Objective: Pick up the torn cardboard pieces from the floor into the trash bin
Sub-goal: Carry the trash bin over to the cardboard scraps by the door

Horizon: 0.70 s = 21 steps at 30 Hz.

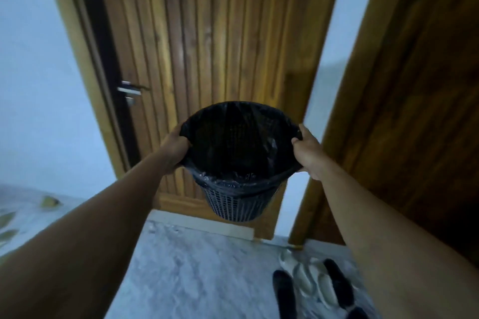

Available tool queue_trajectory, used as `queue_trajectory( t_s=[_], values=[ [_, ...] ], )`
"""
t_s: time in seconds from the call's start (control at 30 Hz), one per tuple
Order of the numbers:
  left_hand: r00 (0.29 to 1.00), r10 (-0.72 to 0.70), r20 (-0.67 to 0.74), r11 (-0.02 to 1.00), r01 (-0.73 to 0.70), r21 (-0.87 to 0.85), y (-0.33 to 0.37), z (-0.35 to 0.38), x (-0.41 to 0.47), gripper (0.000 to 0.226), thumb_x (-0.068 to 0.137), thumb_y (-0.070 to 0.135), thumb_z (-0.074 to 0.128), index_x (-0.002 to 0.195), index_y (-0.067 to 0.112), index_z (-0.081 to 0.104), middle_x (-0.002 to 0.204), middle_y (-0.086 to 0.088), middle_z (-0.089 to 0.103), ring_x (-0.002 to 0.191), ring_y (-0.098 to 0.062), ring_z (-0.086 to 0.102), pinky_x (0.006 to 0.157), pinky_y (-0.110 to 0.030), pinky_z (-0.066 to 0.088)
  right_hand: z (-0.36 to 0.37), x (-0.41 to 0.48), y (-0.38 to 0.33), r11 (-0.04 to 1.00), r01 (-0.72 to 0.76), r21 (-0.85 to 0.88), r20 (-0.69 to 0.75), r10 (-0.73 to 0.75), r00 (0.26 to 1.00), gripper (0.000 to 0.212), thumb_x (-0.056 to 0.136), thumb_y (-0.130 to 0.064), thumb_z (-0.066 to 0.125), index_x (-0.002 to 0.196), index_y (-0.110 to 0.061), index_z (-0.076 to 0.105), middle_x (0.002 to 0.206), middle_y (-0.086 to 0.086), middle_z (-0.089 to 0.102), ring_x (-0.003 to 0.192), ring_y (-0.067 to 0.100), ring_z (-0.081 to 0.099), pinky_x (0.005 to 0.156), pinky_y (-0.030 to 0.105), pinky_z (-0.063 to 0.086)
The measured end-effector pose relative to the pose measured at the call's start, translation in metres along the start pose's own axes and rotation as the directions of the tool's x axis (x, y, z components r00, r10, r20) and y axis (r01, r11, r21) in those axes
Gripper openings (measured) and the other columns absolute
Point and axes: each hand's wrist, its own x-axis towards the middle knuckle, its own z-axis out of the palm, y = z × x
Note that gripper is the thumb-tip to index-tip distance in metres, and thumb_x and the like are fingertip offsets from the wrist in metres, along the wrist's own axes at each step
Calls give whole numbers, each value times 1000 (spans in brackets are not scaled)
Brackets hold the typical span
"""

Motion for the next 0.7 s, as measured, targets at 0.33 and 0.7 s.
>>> queue_trajectory(
  t_s=[0.33, 0.7],
  values=[
    [927, -5, -376, 997, 34, 69, -30, -198, 32, 58, 85, -19, 28, 129, 13, 49, 102, -13, 59, 78, -30, 61, 43, -30, 53, 242, 92, -85, 993, 82, -87, 398, -41, 916, 54, 112, -21, 29, 161, -37, 14, 168, -1, 17, 153, 30, 22, 121, 49, 25],
    [662, -41, -748, 998, -4, -58, -59, -384, 35, 60, 93, -17, 34, 129, 28, 46, 114, -9, 60, 89, -30, 64, 60, -43, 61, 519, 146, -155, 963, 266, 43, 744, -209, 635, 56, 112, -18, 33, 163, -31, 14, 169, 3, 16, 152, 33, 22, 121, 50, 28]
  ],
)
